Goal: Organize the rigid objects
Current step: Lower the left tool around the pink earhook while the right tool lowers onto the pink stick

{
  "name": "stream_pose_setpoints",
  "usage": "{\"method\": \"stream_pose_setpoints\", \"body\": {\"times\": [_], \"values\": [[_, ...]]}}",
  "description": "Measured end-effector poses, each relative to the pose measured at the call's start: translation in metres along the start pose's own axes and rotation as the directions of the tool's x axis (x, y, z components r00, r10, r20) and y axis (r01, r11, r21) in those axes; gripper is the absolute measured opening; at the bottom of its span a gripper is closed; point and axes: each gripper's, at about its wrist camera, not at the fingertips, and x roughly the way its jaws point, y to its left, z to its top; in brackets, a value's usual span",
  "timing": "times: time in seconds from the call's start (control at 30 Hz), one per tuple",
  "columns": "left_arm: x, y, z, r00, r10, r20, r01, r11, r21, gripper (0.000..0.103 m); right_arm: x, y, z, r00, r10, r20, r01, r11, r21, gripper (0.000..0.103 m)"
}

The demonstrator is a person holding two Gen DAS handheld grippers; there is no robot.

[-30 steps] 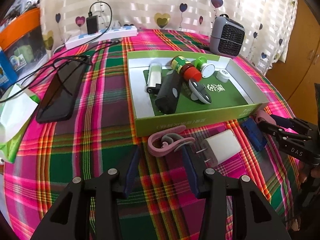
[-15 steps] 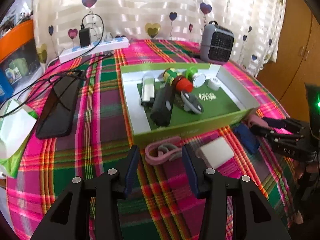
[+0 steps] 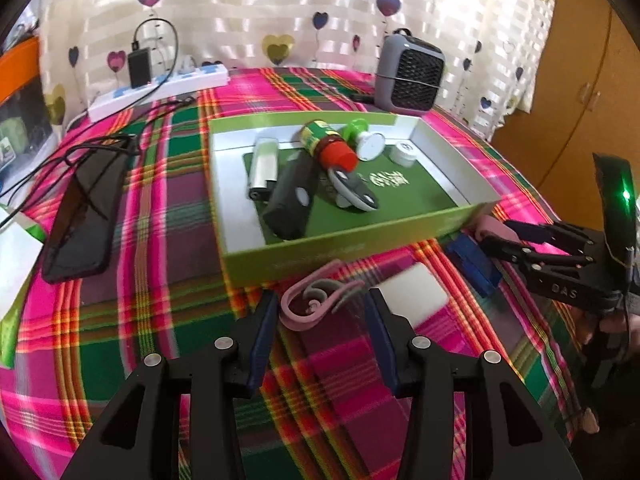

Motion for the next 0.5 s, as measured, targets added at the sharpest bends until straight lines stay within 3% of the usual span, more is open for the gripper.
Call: {"method": "stream_pose_setpoints", "body": {"times": [0.37,0.5], "values": [[0.008,-0.004,0.008,0.999,0.050,-0.003,-0.049,0.997,0.061,0.044,0.000,0.000,0.000,1.000,0.000,0.000,0.000,1.000,0.000,0.050],[0.010,-0.004,0.009,1.000,0.018,-0.012,-0.017,0.998,0.054,0.044,0.000,0.000,-0.001,1.000,0.000,0.001,0.000,1.000,0.000,0.050]]}}
